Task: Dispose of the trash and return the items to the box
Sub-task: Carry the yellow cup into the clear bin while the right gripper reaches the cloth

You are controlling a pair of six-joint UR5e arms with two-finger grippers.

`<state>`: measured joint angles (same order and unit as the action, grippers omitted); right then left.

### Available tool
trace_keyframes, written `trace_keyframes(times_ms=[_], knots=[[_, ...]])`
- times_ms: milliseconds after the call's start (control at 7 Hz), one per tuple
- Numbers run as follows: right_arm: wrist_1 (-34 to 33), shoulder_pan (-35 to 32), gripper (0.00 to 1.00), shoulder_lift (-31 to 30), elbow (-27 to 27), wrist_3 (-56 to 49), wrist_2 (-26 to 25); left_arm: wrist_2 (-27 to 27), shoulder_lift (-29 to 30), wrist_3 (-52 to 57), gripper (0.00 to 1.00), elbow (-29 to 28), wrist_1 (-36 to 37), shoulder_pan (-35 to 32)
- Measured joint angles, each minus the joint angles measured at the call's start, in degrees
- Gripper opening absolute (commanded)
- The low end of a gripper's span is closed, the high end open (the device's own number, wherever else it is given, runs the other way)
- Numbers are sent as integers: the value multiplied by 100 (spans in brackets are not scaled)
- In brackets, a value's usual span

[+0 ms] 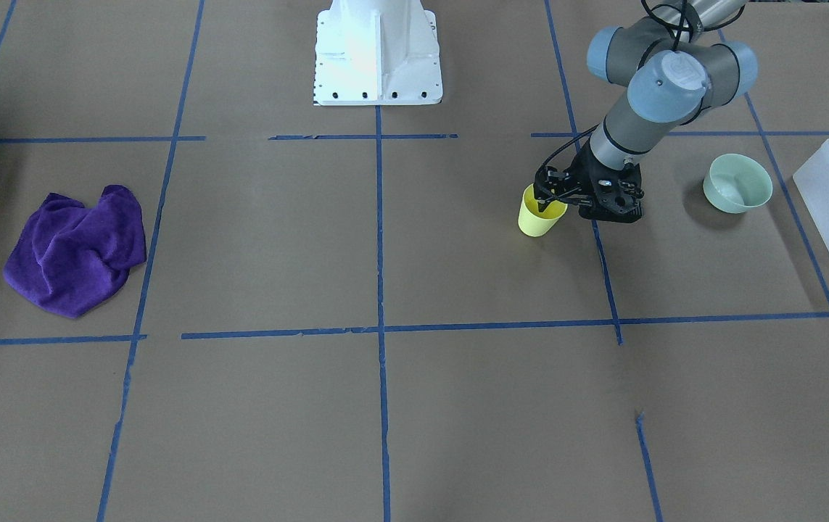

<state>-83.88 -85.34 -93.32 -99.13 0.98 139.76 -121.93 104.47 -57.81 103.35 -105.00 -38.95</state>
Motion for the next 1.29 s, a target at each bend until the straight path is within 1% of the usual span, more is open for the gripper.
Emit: trace_keyframes(times_ms=[143, 429, 571, 714, 857, 1000, 1143, 1286], knots=[[2, 0, 100, -1, -19, 1, 9, 2, 2, -1, 0, -23, -2, 47], [3, 0, 100, 7, -42, 38, 15, 11, -1, -112, 0, 43, -1, 76], [3, 23, 100, 27, -39, 50, 15, 40, -13, -449, 0, 154, 3, 55], [93, 69, 100, 19, -30, 50, 72, 84, -78, -958, 0, 357, 6, -37], [420, 140, 100, -60, -22, 48, 198, 90, -247, -1134, 0, 697, 13, -349], [987, 307, 100, -218, -19, 123, 318, 33, -565, -767, 0, 1086, 17, -999], [1602, 586, 100, -337, -39, 559, 356, -148, -1012, 81, 0, 1329, 14, -1721], [2259, 979, 100, -388, -56, 1479, 341, -352, -1504, 1218, 0, 1406, 8, -2403]])
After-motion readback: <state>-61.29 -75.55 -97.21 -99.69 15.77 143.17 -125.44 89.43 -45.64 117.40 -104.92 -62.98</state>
